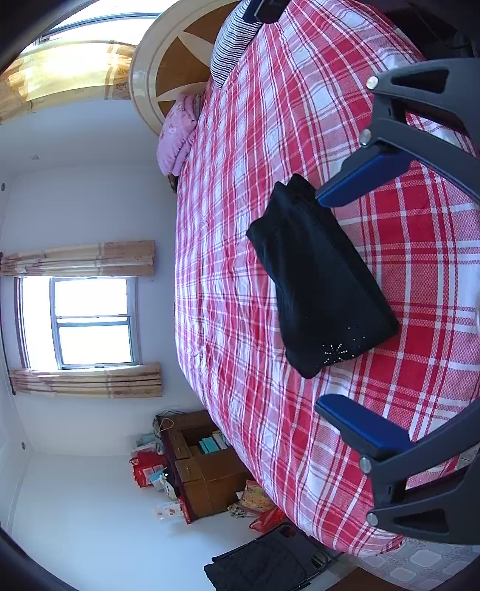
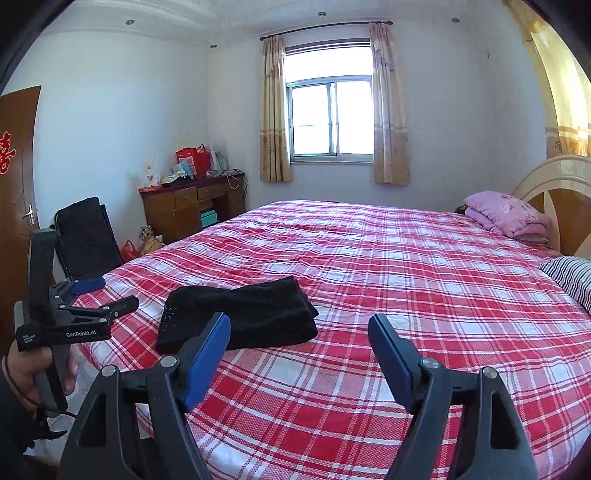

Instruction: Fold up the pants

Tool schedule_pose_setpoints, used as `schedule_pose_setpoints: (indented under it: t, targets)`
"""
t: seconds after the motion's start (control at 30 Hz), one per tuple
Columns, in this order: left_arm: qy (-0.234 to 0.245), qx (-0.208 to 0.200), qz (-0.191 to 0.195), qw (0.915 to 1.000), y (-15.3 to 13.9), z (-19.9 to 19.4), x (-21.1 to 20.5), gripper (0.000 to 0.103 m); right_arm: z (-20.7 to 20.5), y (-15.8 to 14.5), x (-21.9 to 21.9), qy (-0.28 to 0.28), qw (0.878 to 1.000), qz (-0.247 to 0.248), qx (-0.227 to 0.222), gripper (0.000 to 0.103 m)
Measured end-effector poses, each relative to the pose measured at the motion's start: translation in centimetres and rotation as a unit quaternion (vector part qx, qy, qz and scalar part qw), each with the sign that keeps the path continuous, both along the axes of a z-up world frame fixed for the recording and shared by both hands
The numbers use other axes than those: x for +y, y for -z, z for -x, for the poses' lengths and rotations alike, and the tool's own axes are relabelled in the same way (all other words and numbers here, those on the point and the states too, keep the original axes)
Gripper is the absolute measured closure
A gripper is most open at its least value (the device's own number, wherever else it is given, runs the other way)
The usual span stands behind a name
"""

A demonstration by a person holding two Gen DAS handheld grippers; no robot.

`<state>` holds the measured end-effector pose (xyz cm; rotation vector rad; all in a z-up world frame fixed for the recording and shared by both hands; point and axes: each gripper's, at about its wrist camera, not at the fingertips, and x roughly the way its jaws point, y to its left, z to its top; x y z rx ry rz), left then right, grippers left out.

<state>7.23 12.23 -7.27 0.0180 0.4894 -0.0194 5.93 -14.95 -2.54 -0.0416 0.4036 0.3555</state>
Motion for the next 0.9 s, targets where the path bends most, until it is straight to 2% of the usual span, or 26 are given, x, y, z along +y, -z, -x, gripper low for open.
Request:
schedule_pose_setpoints:
  t: [0.63, 0.9]
  targets:
    - [-0.024, -0.016, 0.013, 0.9995, -0.23, 0.19, 0.85, 0.000, 0.58, -0.20, 0.46, -0.007, 1.000, 0.011, -0.007, 0.025]
    - [-0.027, -0.017, 0.001, 0.9995, -0.04, 0.21, 0.49, 0.000, 0.39, 0.25, 0.55, -0.008, 1.000, 0.014, 0.001, 0.025]
